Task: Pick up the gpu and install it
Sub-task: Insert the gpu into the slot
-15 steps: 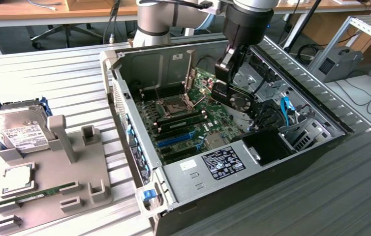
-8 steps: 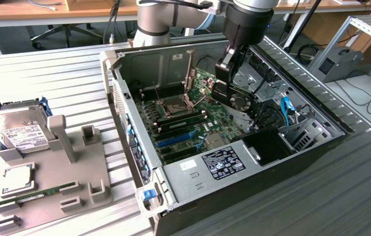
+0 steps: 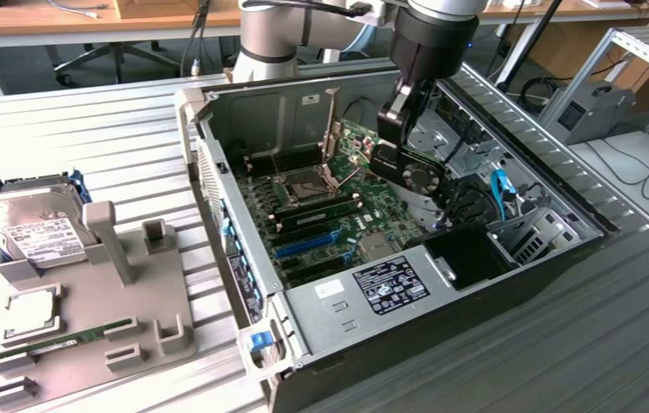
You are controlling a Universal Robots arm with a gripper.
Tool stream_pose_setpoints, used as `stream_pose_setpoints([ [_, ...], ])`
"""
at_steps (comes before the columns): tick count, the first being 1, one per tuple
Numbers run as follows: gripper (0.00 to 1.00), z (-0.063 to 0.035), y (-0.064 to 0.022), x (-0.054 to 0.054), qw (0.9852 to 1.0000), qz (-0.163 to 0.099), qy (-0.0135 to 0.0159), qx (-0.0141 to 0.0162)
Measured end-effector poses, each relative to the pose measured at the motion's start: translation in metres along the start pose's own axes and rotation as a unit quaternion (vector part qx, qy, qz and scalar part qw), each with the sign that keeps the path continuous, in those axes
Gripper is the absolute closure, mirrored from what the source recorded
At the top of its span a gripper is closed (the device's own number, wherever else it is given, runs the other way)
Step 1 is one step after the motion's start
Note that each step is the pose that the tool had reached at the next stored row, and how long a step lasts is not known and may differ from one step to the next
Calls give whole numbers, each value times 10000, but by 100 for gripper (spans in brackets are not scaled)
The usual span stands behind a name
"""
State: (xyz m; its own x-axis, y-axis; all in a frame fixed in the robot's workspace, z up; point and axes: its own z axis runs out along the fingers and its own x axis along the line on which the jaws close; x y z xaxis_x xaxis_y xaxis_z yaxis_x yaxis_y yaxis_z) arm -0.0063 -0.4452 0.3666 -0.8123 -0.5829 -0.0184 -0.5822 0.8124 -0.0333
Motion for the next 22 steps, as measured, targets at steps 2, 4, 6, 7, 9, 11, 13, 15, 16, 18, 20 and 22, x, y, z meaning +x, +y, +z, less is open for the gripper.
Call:
stream_pose_setpoints([
  [2, 74, 0, 0, 0, 10000, -20, 0, 0],
  [4, 74, 0, 0, 0, 10000, -37, -1, -1],
  [6, 74, 0, 0, 0, 10000, -55, -2, -1],
  [7, 74, 0, 0, 0, 10000, -65, -2, -1],
  [9, 74, 0, 0, 0, 10000, -88, -3, -2],
  [11, 74, 0, 0, 0, 9999, -107, -3, -2],
  [13, 74, 0, 0, 0, 9999, -125, -4, -3],
  [15, 74, 0, 0, 0, 9999, -143, -5, -3],
  [16, 74, 0, 0, 0, 9999, -152, -5, -3],
  [18, 74, 1, 0, 0, 9999, -171, -6, -4],
  [20, 74, 0, 0, 0, 9998, -188, -6, -4],
  [22, 74, 0, 0, 0, 9998, -210, -7, -4],
])
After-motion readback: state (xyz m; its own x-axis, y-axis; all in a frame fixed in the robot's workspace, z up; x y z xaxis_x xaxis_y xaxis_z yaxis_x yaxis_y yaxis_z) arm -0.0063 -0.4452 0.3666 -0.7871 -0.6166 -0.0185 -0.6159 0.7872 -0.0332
